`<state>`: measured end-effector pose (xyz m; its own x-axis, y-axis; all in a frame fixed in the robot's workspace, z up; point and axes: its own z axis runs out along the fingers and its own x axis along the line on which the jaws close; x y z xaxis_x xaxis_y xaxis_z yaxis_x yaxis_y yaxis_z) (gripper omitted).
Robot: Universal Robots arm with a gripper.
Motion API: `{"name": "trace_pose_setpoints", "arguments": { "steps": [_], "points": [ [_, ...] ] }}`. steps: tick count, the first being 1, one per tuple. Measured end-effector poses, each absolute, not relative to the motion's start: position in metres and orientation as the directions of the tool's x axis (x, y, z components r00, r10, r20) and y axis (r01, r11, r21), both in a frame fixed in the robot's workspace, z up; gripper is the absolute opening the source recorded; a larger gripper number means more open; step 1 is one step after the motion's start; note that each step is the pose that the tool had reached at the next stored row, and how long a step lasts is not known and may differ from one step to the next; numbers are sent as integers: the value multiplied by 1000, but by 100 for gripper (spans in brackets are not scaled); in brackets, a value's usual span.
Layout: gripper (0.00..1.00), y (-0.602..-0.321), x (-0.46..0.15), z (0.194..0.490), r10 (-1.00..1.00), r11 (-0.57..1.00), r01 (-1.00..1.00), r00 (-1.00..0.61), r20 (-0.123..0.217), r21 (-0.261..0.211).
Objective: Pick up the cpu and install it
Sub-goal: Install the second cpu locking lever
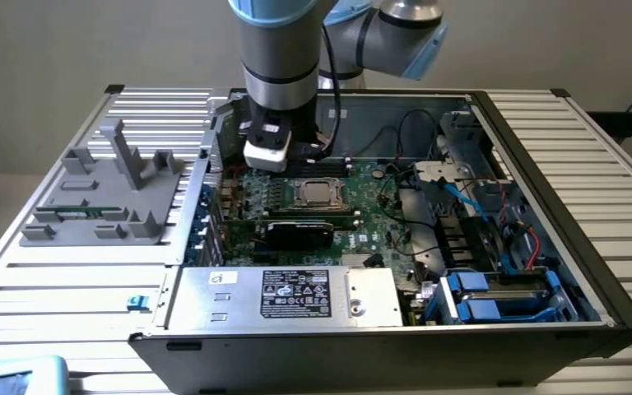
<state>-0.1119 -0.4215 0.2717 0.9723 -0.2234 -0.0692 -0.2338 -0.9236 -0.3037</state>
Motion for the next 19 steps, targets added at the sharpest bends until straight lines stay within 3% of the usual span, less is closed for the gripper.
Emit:
{"name": "trace_pose_setpoints", "arguments": {
  "steps": [10, 19],
  "points": [
    [12, -403, -112, 273, -232, -961, -234, 972, -30, -149],
    [12, -387, -109, 282, -233, -969, -233, 972, -7, -77]
  ]
}}
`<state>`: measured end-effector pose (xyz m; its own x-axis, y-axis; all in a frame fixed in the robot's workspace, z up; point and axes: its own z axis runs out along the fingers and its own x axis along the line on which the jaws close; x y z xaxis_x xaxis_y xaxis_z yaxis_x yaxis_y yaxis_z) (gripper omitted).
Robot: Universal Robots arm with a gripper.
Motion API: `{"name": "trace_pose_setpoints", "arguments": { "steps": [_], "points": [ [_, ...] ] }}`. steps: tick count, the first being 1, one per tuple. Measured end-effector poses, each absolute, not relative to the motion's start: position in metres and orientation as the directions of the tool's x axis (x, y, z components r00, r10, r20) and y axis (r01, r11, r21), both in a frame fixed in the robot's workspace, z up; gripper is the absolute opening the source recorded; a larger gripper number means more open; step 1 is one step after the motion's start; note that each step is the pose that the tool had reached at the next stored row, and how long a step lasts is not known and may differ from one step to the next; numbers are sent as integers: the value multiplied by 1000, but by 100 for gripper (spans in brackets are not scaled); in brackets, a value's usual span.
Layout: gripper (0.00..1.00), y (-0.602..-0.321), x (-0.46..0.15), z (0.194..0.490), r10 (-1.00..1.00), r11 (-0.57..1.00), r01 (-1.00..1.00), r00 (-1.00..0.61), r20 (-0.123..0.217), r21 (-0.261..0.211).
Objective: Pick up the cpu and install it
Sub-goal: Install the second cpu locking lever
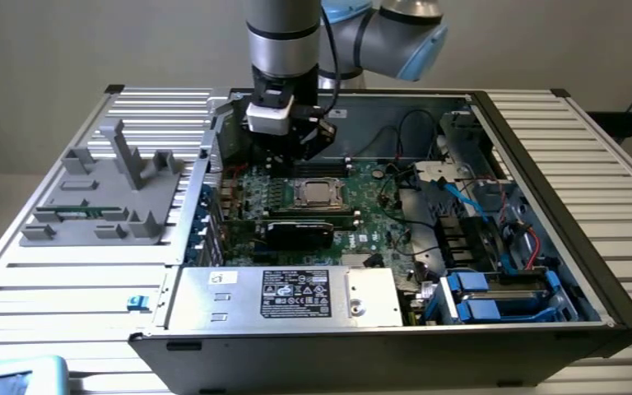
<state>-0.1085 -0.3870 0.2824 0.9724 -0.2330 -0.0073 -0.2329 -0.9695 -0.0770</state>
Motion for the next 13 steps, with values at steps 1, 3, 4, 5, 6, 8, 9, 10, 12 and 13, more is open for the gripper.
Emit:
{"name": "trace_pose_setpoints", "arguments": {
  "steps": [1, 3, 4, 5, 6, 8, 9, 10, 12, 13],
  "points": [
    [12, -386, -107, 284, -233, -970, -233, 972, -7, -74],
    [12, -386, -101, 286, -233, -970, -233, 972, -6, -71],
    [12, -385, -98, 287, -233, -970, -233, 972, -6, -71],
    [12, -385, -95, 288, -233, -970, -233, 972, -6, -70],
    [12, -385, -93, 288, -233, -970, -233, 972, -6, -70],
    [12, -384, -90, 288, -234, -970, -233, 972, -6, -70],
    [12, -384, -90, 288, -234, -970, -233, 972, -7, -70],
    [12, -384, -90, 288, -234, -970, -234, 972, -7, -69],
    [12, -384, -90, 288, -234, -970, -234, 972, -8, -69],
    [12, -384, -90, 288, -234, -970, -234, 972, -9, -69]
  ]
}}
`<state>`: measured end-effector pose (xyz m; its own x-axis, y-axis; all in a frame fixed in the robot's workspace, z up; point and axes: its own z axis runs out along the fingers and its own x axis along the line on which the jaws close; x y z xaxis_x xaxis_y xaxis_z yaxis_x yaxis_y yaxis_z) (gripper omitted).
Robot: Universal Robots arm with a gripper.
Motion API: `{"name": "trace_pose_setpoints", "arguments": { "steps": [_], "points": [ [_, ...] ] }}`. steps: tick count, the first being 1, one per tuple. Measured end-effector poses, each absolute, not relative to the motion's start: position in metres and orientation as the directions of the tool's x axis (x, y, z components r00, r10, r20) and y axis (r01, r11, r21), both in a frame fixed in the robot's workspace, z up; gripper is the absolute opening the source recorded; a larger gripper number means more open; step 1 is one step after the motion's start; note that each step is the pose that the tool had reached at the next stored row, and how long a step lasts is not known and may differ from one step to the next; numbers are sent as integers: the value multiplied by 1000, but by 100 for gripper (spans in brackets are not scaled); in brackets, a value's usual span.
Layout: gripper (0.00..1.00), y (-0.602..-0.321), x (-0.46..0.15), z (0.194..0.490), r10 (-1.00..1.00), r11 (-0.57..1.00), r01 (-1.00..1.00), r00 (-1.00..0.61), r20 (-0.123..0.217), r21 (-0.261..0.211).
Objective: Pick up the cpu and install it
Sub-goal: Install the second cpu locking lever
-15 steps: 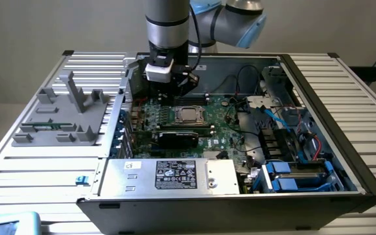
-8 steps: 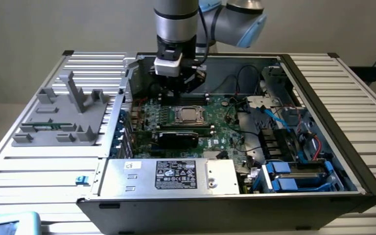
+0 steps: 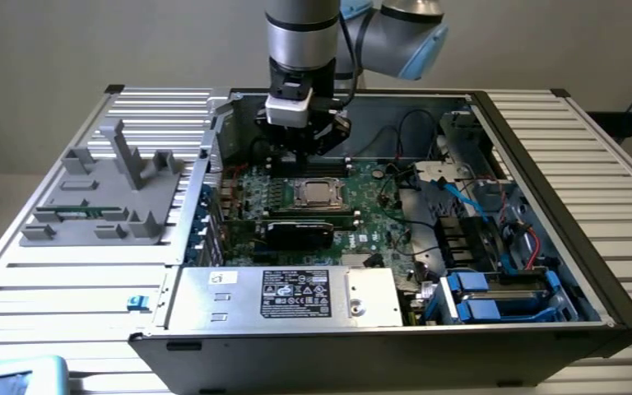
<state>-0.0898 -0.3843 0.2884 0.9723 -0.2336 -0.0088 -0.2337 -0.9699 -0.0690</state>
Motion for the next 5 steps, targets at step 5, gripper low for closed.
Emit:
{"name": "trace_pose_setpoints", "arguments": {
  "steps": [5],
  "points": [
    [12, -384, -90, 288, -234, -970, -234, 972, -12, -68]
  ]
}}
